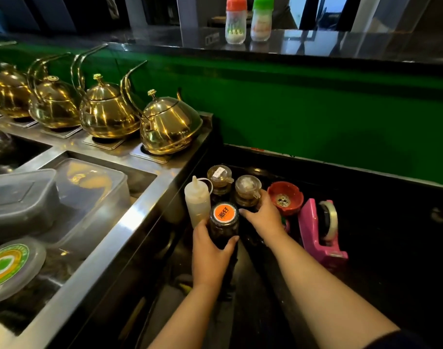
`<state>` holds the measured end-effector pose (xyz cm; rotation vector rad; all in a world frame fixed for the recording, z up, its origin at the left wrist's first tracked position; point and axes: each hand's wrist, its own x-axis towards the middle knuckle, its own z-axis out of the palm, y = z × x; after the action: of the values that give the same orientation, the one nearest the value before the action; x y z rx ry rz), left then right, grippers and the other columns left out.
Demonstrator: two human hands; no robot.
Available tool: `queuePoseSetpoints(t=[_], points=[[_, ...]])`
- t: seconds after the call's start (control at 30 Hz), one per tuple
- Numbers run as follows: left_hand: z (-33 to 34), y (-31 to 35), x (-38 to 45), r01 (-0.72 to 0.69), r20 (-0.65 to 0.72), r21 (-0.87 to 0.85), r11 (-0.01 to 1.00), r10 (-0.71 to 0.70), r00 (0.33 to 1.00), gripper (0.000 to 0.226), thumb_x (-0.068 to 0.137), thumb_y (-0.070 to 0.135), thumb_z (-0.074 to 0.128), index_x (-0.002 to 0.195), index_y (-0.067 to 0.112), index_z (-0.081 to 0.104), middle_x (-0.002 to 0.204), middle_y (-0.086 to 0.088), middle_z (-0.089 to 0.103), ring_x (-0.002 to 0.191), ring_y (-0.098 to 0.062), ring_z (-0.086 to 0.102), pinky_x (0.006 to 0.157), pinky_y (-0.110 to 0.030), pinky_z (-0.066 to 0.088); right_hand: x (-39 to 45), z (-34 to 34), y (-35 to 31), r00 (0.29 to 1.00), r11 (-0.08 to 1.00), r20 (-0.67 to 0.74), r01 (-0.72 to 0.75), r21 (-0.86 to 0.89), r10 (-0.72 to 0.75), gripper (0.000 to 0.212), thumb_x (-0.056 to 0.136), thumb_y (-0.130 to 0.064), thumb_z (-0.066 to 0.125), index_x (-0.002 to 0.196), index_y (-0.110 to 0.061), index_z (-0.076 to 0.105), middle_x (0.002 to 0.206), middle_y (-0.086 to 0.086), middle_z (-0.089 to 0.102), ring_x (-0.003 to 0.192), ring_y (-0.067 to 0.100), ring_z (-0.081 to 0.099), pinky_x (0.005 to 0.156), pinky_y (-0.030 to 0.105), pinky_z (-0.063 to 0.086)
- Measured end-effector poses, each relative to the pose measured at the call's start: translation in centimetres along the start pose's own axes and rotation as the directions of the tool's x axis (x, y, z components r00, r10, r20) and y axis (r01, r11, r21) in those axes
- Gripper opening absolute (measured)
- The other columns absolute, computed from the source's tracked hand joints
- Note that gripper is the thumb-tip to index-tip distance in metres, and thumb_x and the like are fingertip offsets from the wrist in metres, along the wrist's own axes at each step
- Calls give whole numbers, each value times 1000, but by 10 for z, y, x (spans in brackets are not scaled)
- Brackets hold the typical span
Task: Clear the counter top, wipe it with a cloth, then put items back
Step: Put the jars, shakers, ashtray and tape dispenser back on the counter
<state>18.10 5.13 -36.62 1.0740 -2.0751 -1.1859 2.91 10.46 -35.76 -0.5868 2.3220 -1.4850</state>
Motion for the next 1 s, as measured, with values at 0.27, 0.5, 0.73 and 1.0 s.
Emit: queuePoseSetpoints(t=[0.27,0.5,0.73,1.0], points=[[1,0,-2,-28,-34,-37,999,27,999,68,64,37,85,123,26,54,119,12,63,113,-5,57,96,-27,49,0,-9,-4,998,998,-5,55,-8,-55,52,75,-19,81,120,-15,54,111,-2,63,104,13,56,82,23,40],[-33,34,-31,-216,-37,-65,974,213,976,68,65,40,84,124,31,51,118,16,60,109,1,56,90,-16,47,-29,-42,-27,987,984,-7,160,77,-159,54,75,-18,81,121,-19,54,113,-3,65,106,11,59,89,25,46],[-86,100,-32,-356,-130,-89,930,343,930,69,66,37,84,126,24,53,117,15,58,103,4,54,83,-4,43,-50,-73,-93,954,950,-30,300,91,-299,45,75,-24,80,112,-26,55,106,-5,66,102,12,61,90,30,48],[-136,156,13,-391,-129,-92,916,378,917,64,69,34,82,124,25,51,104,19,57,86,11,52,67,-4,41,-40,-84,-179,909,908,-52,416,52,-413,45,77,-23,79,115,-19,57,104,-8,61,98,7,55,81,21,41]])
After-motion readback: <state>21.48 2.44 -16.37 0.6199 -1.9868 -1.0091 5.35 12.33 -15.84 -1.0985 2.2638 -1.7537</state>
